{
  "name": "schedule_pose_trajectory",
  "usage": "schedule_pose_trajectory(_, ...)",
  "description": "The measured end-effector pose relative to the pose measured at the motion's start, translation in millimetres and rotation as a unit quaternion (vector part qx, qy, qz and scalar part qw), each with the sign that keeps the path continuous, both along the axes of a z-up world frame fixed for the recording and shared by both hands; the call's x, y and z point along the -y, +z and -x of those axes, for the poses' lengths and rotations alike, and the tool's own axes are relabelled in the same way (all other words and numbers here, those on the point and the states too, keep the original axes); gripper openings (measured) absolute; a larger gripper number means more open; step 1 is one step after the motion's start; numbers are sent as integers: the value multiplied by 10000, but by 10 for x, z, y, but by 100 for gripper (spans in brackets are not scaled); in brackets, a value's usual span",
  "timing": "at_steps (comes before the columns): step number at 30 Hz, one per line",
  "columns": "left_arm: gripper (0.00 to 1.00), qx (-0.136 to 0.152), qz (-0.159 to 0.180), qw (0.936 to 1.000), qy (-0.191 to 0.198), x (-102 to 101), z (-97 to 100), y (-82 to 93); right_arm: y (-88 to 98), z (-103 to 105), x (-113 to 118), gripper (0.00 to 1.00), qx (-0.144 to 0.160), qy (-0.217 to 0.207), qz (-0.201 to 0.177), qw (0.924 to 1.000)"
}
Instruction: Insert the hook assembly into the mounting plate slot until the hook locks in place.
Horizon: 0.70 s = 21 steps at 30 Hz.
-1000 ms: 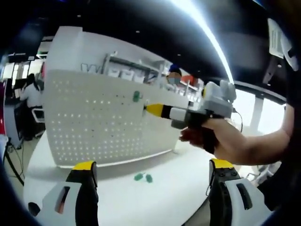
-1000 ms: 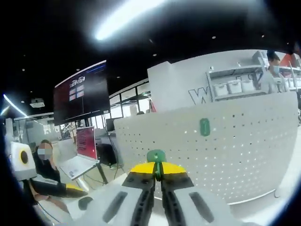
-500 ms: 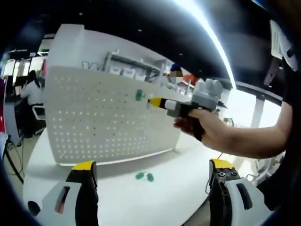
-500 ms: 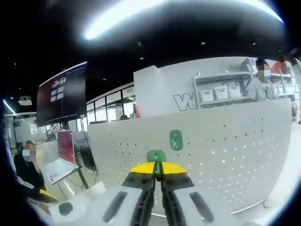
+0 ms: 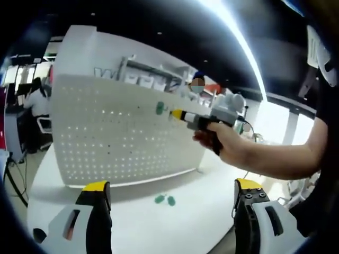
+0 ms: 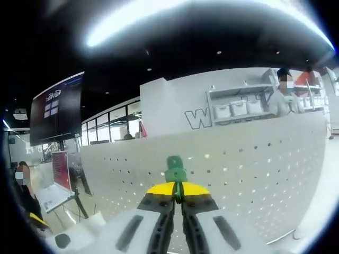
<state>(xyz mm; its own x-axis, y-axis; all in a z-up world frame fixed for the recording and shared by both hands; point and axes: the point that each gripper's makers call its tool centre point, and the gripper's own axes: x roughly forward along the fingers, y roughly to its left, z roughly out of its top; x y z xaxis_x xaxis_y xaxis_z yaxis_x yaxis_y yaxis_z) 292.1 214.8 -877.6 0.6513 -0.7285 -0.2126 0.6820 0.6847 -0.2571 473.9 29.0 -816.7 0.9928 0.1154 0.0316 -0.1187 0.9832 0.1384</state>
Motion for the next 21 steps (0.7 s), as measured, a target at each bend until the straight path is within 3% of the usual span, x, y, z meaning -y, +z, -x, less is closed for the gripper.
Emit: schedule_pose_trajectory(21, 95, -182, -16, 9998, -11, -30, -37, -93, 108, -271, 271, 1, 150, -391, 119, 9991)
